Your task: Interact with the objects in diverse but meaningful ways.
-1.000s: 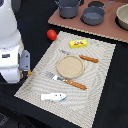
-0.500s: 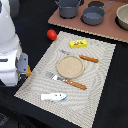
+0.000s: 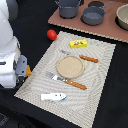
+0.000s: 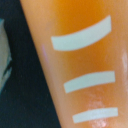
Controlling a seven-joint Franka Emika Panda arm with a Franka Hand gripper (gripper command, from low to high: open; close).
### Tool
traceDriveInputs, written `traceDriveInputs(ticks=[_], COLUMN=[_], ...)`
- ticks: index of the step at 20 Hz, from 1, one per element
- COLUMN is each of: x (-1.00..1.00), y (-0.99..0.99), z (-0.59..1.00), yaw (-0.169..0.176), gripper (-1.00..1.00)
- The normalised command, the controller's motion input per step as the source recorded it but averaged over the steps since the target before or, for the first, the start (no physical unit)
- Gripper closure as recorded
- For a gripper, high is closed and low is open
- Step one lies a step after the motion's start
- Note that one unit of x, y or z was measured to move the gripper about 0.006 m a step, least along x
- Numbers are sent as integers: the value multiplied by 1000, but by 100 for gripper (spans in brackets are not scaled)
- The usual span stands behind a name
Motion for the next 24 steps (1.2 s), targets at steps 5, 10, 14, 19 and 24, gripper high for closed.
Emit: traceDriveInputs(ticks=[5,10,14,19,24], x=[-76,-82,-4,62,491], y=[0,33,241,246,192], z=[-157,87,680,803,616], yaw=[22,14,0,-1,-28], gripper=[100,100,100,100,100])
